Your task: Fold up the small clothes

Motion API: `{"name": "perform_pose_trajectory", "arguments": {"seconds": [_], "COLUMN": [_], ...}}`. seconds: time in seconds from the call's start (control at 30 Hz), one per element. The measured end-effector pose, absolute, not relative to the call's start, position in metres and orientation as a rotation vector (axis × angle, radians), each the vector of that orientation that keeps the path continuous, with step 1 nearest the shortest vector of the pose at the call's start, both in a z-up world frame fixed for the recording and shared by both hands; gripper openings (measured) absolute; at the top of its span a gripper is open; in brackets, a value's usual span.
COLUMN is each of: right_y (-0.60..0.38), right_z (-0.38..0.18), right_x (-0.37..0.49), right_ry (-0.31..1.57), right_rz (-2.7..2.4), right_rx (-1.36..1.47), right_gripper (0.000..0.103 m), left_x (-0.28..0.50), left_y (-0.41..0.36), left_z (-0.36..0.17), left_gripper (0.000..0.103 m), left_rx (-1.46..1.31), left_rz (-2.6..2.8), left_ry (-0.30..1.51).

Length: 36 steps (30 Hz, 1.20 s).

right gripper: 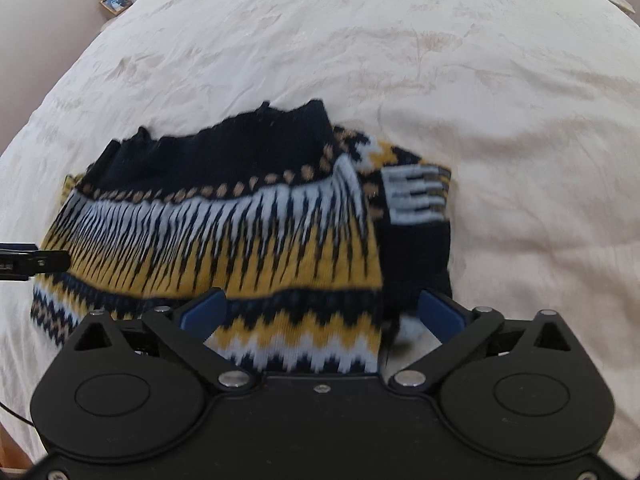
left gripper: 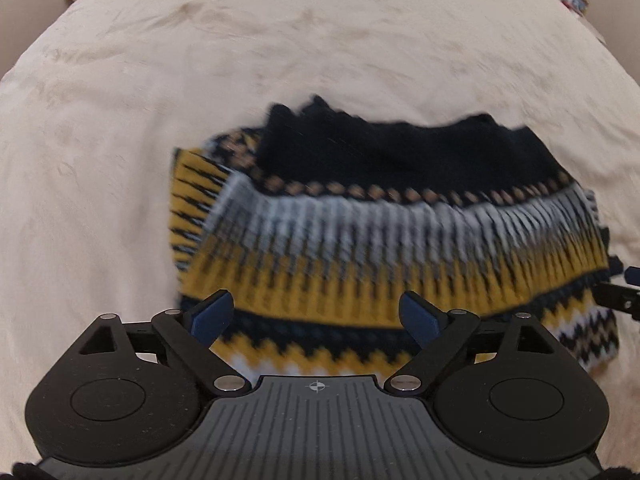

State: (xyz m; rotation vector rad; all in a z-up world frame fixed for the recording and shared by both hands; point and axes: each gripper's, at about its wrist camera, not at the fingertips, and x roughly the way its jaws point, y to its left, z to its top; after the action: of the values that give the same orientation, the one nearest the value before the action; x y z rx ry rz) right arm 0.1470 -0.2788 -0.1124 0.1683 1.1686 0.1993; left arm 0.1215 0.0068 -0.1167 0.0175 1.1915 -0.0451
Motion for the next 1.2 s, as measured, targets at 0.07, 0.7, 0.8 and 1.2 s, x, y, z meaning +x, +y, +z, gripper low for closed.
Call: {"name": "perform_pose_trajectory", "arguments": {"seconds": [0.07, 0.7, 0.8, 1.2], "right_y": [-0.278, -0.293, -0.296, -0.321], "right_z": [-0.112, -0.122, -0.131, -0.171], "right_x": [0.138, 0.103, 0.109, 0.114], "right_ry": [1.176, 1.266, 1.3, 1.449], "right_rz": [0.202, 0.199, 0.186, 0.069], "right_rx": [0.167, 0.214, 0.246, 0.225], "right_gripper": [0.103, 0.103, 0.103, 0.102], "left_x": [0.116, 0.109, 0.108, 0.101], "left_y": [-0.004, -0.035, -0.036, -0.029], "left_z": [-0.12, -0.184, -0.185, -0.176], "left_gripper": [0.09, 0.103, 0.103, 0.103], "left_rx": [0.022, 0.059, 0.062, 0.023], "left_rz": [-0.06, -0.017, -0.012, -0.025], "left_ry": [1.198, 1.321, 1.318, 1.301]}}
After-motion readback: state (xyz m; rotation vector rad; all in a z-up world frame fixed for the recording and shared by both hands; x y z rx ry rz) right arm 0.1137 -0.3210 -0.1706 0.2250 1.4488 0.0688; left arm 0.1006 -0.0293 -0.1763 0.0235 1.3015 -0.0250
